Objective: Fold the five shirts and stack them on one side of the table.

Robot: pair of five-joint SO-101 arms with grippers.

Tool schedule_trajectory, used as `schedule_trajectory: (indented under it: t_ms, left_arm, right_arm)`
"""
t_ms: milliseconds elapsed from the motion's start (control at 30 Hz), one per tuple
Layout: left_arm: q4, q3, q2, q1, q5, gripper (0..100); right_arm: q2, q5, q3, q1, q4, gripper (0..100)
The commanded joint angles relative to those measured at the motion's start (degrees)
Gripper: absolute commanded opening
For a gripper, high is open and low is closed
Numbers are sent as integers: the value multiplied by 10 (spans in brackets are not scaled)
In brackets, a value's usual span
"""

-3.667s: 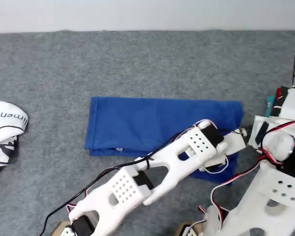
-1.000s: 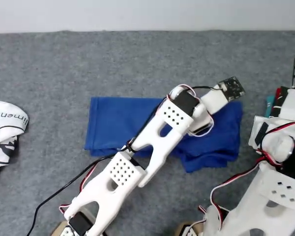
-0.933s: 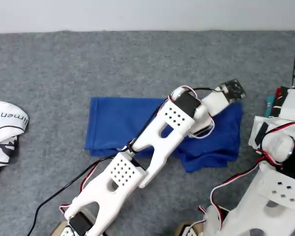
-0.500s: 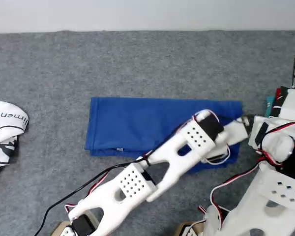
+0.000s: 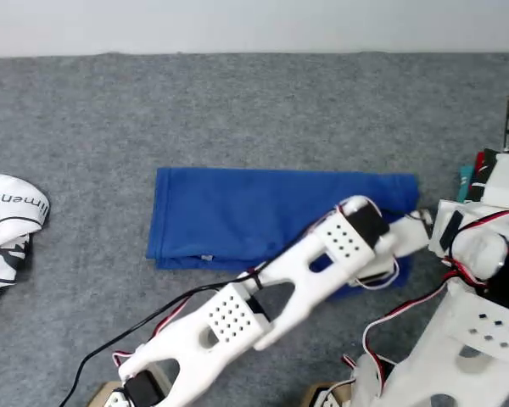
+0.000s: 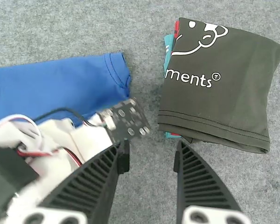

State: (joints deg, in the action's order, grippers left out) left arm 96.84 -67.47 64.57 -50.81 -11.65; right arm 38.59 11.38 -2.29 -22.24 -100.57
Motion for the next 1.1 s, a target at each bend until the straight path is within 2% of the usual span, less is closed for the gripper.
schedule_trajectory:
  t_ms: [0, 300, 500, 700, 967, 1067]
  left_arm:
    - [-13, -23, -9, 18, -4, 115]
    - [-11, -25, -15, 42, -4, 115]
    - [38, -102, -15, 40, -3, 119]
    - [39, -103, -10, 66, -2, 120]
    - [39, -57, -15, 102, -3, 120]
    - [39, -57, -11, 106, -4, 120]
  right_arm:
    - [11, 1, -23, -2, -20, 169]
    - [11, 1, -23, -2, -20, 169]
    - [11, 1, -23, -4, -20, 169]
    - [12, 1, -23, -6, -20, 169]
    - [12, 1, -25, -98, -21, 168]
    - [11, 1, -16, -109, -21, 168]
